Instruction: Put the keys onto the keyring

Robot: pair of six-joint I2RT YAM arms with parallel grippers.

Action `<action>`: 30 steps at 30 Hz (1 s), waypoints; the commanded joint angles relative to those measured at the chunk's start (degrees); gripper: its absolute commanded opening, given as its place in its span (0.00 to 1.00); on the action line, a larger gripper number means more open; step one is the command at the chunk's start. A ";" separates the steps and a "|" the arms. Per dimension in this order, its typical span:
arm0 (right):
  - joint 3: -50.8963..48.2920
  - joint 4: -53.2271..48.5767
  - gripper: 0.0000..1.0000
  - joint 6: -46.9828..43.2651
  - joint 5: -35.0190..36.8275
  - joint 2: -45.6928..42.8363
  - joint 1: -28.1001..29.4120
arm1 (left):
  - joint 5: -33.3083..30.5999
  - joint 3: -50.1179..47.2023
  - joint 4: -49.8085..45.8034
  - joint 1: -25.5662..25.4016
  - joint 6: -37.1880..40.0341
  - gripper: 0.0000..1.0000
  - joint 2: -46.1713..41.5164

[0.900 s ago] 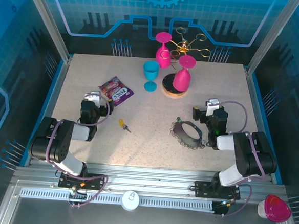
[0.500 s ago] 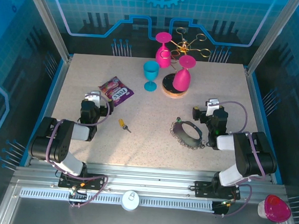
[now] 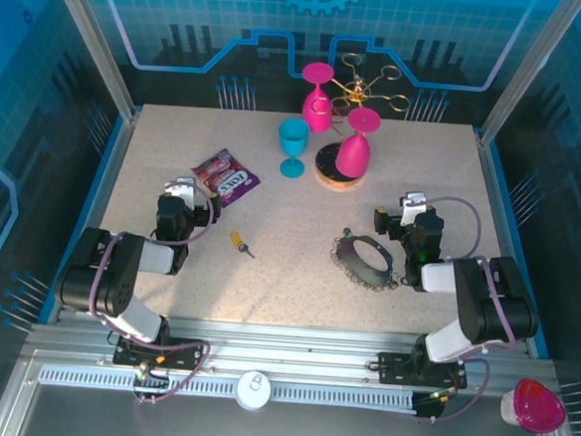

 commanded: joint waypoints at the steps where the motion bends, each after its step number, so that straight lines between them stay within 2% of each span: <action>1: 1.02 0.32 1.00 -0.27 -1.84 0.08 -1.47 | 1.18 1.01 0.47 0.33 -0.31 0.99 0.09; 4: 0.68 0.63 1.00 -0.02 -3.00 0.00 -2.01 | 1.35 1.02 0.41 0.34 -0.32 0.99 0.02; 7: 0.71 -1.21 1.00 -0.68 -9.95 -2.48 -3.58 | 4.58 0.08 1.43 0.32 1.11 0.99 -1.21; 9: 1.80 -7.71 1.00 -1.41 -12.23 -7.68 -3.60 | 4.25 -0.40 -1.49 0.33 0.71 0.99 -5.51; 12: 5.32 -18.12 1.00 -1.42 -14.69 -14.89 -3.38 | 3.37 1.65 -11.59 0.25 0.53 0.99 -13.85; 14: 6.68 -20.98 1.00 1.95 -16.32 -18.38 -3.18 | 3.82 2.59 -15.32 0.24 0.44 0.99 -18.92; 18: 7.81 -23.31 1.00 14.72 -20.36 -21.51 -4.76 | 4.98 4.55 -21.53 0.24 -1.83 0.99 -26.67; 19: 8.52 -25.70 0.97 18.84 -21.56 -21.68 -5.26 | 5.04 5.63 -24.56 0.24 -3.26 0.99 -28.42; 22: 8.53 -29.87 0.77 30.49 -23.55 -21.58 -6.66 | 6.65 10.05 -34.44 0.24 -7.69 0.99 -31.63; 24: 8.38 -32.77 0.74 33.99 -30.22 -22.16 -7.97 | 10.00 12.38 -39.37 0.24 -8.70 0.99 -33.02; 25: 8.43 -36.25 0.72 35.11 -31.12 -22.93 -7.99 | 12.24 13.36 -41.63 0.24 -9.42 0.99 -33.76; 27: 8.55 -44.50 0.65 37.40 -30.10 -24.76 -7.26 | 16.18 14.80 -45.13 0.24 -12.57 0.99 -34.95; 30: 10.87 -60.96 0.63 35.94 -23.57 -29.35 -3.60 | 21.96 17.22 -51.67 -0.07 -19.98 0.99 -36.19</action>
